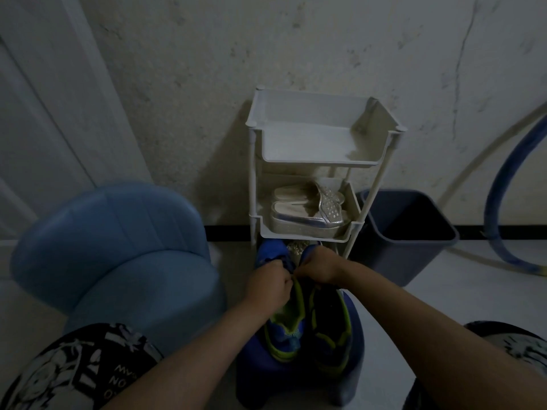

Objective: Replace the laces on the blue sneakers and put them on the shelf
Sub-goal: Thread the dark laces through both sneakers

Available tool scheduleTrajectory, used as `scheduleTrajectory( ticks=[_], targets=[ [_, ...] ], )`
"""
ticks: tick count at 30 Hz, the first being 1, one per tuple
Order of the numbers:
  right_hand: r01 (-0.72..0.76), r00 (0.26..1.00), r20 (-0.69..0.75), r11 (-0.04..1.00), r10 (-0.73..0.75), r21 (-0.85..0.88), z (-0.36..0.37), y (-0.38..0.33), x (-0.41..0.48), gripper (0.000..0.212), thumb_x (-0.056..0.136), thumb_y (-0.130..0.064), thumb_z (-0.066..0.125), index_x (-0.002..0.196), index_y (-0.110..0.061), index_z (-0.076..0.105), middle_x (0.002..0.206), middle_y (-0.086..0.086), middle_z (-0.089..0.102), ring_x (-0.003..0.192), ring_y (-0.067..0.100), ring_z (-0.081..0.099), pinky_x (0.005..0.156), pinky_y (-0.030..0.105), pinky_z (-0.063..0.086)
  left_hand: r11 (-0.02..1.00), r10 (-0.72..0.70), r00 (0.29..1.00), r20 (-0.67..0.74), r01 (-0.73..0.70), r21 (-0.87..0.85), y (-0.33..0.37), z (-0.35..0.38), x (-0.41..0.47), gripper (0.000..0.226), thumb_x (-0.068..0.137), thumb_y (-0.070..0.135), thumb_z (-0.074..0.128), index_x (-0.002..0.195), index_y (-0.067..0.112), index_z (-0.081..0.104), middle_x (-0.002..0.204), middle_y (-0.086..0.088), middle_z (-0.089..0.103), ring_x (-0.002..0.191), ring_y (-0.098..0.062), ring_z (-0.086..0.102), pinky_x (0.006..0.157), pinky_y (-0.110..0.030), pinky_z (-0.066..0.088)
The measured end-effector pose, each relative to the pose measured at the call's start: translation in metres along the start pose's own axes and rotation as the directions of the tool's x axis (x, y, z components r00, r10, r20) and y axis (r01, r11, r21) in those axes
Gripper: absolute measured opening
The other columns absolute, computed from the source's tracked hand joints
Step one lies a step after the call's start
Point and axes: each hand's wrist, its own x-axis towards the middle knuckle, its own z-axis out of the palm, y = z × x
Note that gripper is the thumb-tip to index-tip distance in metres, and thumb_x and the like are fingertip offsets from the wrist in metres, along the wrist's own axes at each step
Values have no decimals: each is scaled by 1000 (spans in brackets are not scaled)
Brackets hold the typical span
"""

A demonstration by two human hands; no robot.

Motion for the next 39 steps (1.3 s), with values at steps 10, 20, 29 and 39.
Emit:
scheduleTrajectory(
  ticks=[10, 20, 29, 39],
  targets=[
    [-26, 999, -35, 991, 22, -134, 2, 8, 10, 23, 95, -18, 53, 102, -2, 68, 83, 8, 64, 63, 15, 58, 59, 25, 49, 951, -91, 957, 276, 166, -260, -22, -14, 19, 27, 77, 28, 80, 93, 15, 62, 78, 2, 61, 72, -15, 59, 63, -28, 46],
    [289, 901, -418, 877, -114, 384, -20, -10, 5, 25, 104, -22, 44, 83, -15, 53, 77, 7, 60, 57, 16, 51, 57, 31, 44, 901, -10, 977, 214, 101, -421, -5, -31, 31, 21, 91, 35, 64, 88, 15, 71, 77, 2, 68, 71, -9, 61, 65, -26, 43],
    [175, 984, -83, 956, -159, 235, -20, -14, -16, 20, 94, -4, 52, 110, -5, 64, 78, 11, 66, 62, 23, 63, 41, 19, 42, 665, -151, 988, 13, 112, -738, 22, -65, 39, 26, 96, 16, 58, 74, 11, 68, 64, 2, 65, 51, -10, 58, 51, -17, 44],
    [83, 995, 29, 956, -95, 283, -13, -12, -18, 30, 105, -19, 42, 96, 0, 64, 83, 19, 68, 62, 26, 64, 50, 30, 52, 790, -130, 967, 218, 234, -567, -3, -67, 41, 23, 88, 5, 52, 87, 23, 67, 93, -1, 68, 93, -21, 65, 78, -28, 50]
  ],
)
